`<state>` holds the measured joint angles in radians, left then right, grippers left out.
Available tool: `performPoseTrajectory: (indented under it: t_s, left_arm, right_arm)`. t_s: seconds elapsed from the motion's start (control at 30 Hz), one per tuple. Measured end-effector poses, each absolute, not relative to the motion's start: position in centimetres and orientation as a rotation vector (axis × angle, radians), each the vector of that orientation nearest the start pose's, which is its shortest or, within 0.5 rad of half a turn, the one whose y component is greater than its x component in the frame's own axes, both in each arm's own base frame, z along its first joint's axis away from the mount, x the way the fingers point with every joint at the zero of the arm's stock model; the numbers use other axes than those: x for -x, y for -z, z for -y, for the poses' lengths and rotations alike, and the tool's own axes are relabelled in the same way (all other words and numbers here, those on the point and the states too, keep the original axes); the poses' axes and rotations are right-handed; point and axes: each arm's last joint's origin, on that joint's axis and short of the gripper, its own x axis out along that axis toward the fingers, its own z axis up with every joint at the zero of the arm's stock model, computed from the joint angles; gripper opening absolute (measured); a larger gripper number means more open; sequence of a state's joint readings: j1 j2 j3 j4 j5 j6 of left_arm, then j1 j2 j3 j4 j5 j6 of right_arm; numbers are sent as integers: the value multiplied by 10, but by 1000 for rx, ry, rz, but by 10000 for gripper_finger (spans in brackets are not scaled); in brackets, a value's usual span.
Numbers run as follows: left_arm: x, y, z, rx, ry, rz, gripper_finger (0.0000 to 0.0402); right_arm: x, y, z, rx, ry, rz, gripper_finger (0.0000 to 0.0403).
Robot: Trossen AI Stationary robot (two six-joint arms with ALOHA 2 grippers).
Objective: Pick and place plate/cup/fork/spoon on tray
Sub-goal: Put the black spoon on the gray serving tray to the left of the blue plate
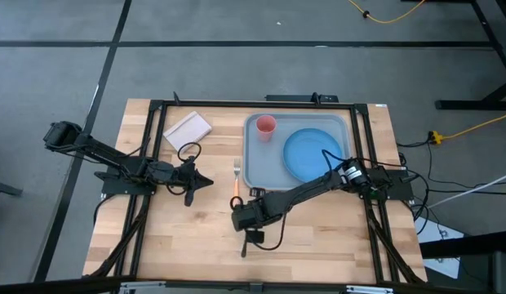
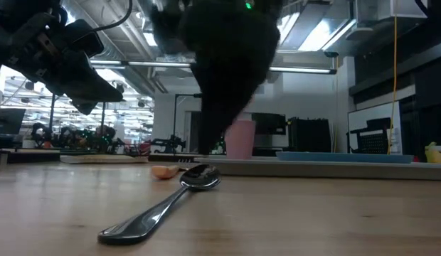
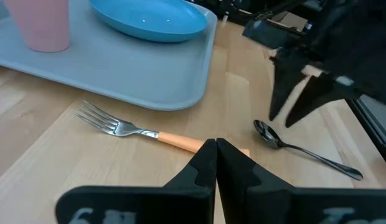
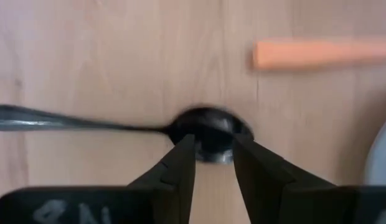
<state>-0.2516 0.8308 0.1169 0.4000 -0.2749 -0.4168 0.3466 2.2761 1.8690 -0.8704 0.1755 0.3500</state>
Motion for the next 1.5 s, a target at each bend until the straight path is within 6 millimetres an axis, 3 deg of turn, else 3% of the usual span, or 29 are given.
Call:
performPoseTrajectory:
  t_s: [0.2,0.33,0.47,0.63,0.77,1.0,1.3,1.5]
  left_arm:
    - [-154,-154,32,332,-86,-293,0]
    - [-154,-154,32,332,-85,-293,0]
    - [-154,-154,32,329,-85,-293,0]
    - [-154,-154,32,325,-85,-293,0]
    - [-154,-154,32,325,-85,-293,0]
    - [-154,-154,32,326,-85,-291,0]
    - [-154,-154,32,325,-85,-291,0]
    - [-154,-154,32,324,-85,-293,0]
  right_arm:
    - [-452,-195,-157,29,40,-1152,112]
    - [-458,-219,-165,-145,23,-1096,112]
    - [-456,-227,-188,-314,-39,-1068,112]
    - [-449,-206,-210,-410,32,-1041,112]
    - [-445,-181,-211,-484,152,-1010,112]
    - [-438,-150,-207,-583,216,-1019,112]
    - [-440,-151,-209,-620,205,-997,112]
    - [-445,-137,-214,-660,149,-1017,112]
